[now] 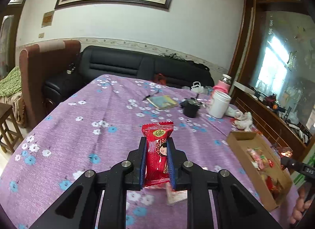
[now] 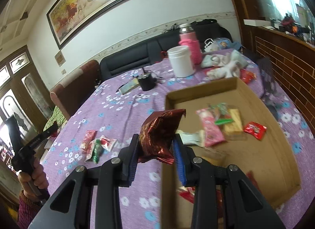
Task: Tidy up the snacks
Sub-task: 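Carry the red candy and red foil bag into the box and open both tools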
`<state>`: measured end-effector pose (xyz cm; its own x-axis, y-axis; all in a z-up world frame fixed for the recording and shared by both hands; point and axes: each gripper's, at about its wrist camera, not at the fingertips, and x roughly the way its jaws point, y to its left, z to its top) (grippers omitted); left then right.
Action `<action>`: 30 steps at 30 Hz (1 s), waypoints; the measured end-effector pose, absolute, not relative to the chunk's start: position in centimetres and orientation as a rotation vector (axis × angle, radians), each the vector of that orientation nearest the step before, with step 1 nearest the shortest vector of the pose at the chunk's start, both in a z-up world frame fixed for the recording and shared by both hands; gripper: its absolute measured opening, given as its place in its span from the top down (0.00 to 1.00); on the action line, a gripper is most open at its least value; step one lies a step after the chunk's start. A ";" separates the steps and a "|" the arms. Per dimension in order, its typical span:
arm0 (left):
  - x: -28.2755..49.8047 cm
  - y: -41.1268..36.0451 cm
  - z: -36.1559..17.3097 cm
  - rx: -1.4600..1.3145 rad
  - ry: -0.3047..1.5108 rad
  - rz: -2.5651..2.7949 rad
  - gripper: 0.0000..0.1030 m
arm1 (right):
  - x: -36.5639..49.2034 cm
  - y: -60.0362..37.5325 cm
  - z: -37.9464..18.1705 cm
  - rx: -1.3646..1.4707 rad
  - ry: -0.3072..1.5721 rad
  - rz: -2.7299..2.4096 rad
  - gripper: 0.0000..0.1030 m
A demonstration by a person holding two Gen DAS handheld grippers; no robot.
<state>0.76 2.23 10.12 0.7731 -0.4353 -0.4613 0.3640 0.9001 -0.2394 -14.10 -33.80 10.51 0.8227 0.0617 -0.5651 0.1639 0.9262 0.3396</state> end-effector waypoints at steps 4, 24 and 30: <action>-1.1 -0.9 11.3 -0.095 0.541 -0.490 0.82 | -15.1 -37.5 9.7 0.451 0.592 -0.111 0.69; -10.7 -27.8 8.0 0.143 0.732 -0.957 0.83 | -15.5 -44.8 4.4 0.618 0.698 -0.333 0.68; -10.9 -29.1 7.0 0.167 0.750 -0.965 0.82 | -15.3 -45.0 4.3 0.613 0.712 -0.354 0.68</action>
<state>-10.91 -29.08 6.99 0.3436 -0.6832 -0.6444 0.7931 0.5785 -0.1904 -15.29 -44.99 4.35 0.7096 -0.0974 -0.6978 0.4983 0.7696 0.3993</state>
